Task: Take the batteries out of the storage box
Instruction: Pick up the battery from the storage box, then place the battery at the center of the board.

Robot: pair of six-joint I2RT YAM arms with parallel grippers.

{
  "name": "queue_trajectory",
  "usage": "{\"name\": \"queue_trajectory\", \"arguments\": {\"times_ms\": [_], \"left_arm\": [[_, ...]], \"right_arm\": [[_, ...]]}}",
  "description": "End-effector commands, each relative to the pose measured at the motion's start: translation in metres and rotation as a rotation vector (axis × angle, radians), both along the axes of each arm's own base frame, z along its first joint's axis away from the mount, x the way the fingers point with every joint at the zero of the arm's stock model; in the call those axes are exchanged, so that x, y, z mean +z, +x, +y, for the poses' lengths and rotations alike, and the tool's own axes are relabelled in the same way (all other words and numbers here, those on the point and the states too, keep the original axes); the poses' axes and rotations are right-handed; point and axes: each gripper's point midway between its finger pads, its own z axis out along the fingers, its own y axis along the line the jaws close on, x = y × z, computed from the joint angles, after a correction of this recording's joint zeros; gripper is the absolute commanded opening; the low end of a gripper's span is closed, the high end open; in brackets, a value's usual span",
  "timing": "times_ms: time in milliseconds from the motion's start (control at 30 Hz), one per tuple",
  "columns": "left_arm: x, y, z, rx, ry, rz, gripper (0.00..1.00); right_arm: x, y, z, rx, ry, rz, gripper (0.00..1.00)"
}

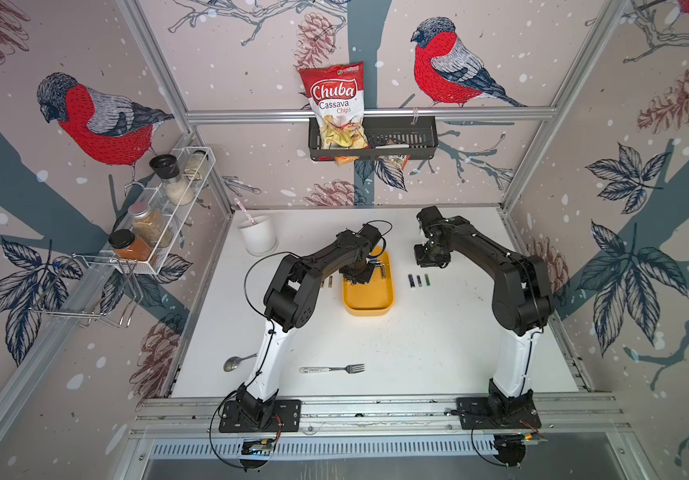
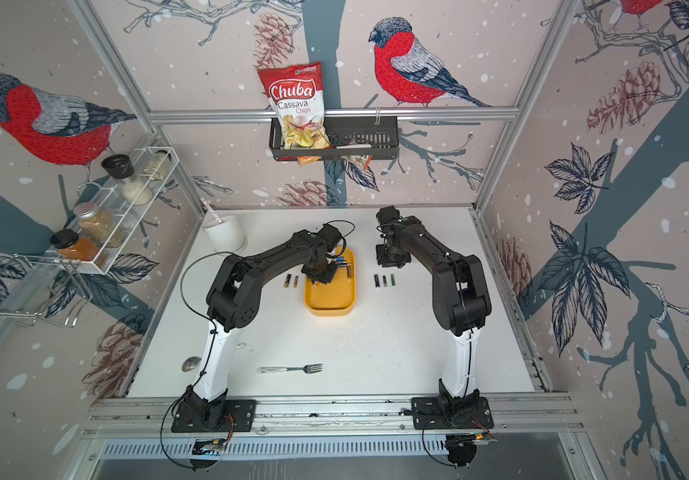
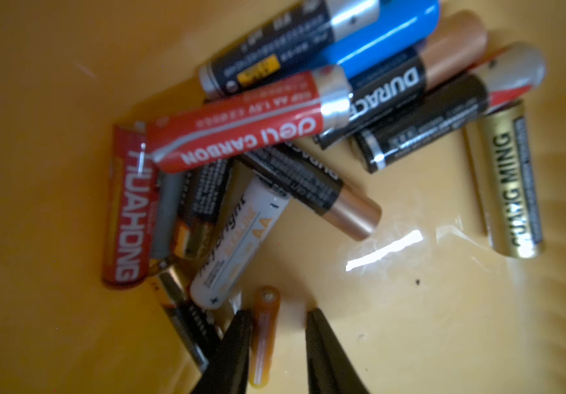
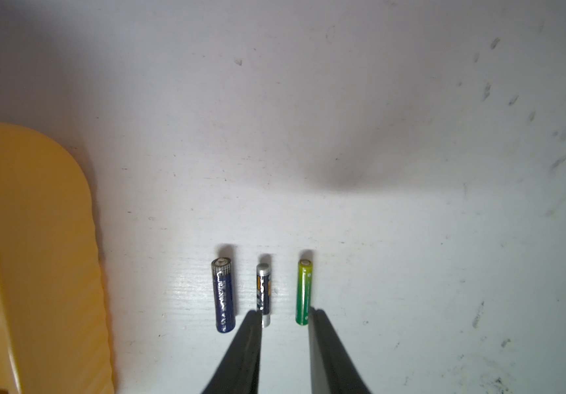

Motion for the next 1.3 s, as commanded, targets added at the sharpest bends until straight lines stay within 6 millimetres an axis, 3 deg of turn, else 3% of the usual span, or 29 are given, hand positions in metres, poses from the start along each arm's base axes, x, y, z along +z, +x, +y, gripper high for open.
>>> {"name": "queue_trajectory", "arguments": {"times_ms": [0, 367, 633, 1033, 1267], "left_arm": [[-0.002, -0.002, 0.0, 0.007, -0.007, 0.007, 0.31], [-0.002, -0.008, -0.01, 0.006, -0.082, 0.033, 0.19], [0.011, -0.005, -0.017, 0.019, -0.157, 0.037, 0.14], [0.051, 0.005, -0.016, 0.057, -0.291, 0.005, 0.13], [0.081, 0.013, 0.001, 0.092, -0.352, -0.035, 0.12]], "right_arm": [[0.001, -0.004, 0.0, 0.008, -0.003, 0.015, 0.3], [0.002, -0.004, -0.001, 0.008, -0.005, 0.011, 0.3], [0.003, -0.005, -0.002, 0.006, -0.005, 0.008, 0.3], [0.01, -0.001, 0.007, 0.016, 0.005, -0.005, 0.3], [0.015, 0.003, 0.014, 0.025, 0.01, -0.011, 0.3]]}}
